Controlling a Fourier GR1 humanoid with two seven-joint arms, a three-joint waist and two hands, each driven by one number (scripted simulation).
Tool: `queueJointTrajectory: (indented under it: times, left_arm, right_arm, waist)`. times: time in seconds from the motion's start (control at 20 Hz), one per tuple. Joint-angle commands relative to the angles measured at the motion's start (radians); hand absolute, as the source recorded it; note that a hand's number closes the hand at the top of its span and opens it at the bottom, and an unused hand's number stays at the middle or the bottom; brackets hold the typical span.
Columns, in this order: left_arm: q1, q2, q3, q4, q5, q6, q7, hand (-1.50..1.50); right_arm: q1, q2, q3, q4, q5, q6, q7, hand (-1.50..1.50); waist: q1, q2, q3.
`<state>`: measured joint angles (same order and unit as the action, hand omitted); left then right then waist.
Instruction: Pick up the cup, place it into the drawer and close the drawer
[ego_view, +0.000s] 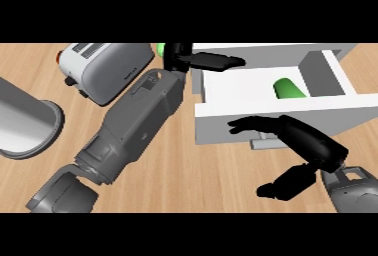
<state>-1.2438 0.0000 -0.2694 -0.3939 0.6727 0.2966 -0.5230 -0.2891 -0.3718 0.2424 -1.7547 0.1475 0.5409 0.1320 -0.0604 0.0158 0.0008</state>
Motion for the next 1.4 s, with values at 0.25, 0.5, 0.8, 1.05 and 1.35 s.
queueJointTrajectory:
  times: [0.25, 0.5, 0.8, 1.05, 1.35]
  left_arm:
    - [0.124, 0.003, 0.01, -0.08, 0.013, -0.065, -0.048, -1.5]
    - [0.162, 0.057, 0.03, -0.132, 0.019, -0.09, -0.062, -1.5]
    - [0.274, 0.102, 0.005, -0.233, 0.017, -0.135, -0.025, -1.5]
    - [0.317, 0.171, 0.018, -0.269, 0.031, -0.195, -0.005, -1.5]
    - [0.348, 0.191, 0.007, -0.325, 0.038, -0.231, 0.034, -1.5]
  right_arm:
    - [-0.068, 0.055, 0.121, 0.464, 0.309, -0.145, -0.215, -1.5]
    - [-0.227, 0.082, 0.095, 0.8, 0.389, -0.221, -0.319, 1.5]
    - [-0.376, 0.091, -0.035, 1.041, 0.351, -0.321, -0.485, 1.5]
    - [-0.52, 0.039, -0.139, 1.177, 0.322, -0.365, -0.531, 1.5]
    - [-0.612, -0.002, -0.223, 1.262, 0.287, -0.41, -0.506, 1.5]
  waist:
    - [0.098, -0.008, 0.001]
    - [0.129, 0.001, 0.002]
    - [0.17, -0.002, 0.003]
    - [0.197, 0.011, 0.004]
    - [0.238, 0.018, 0.005]
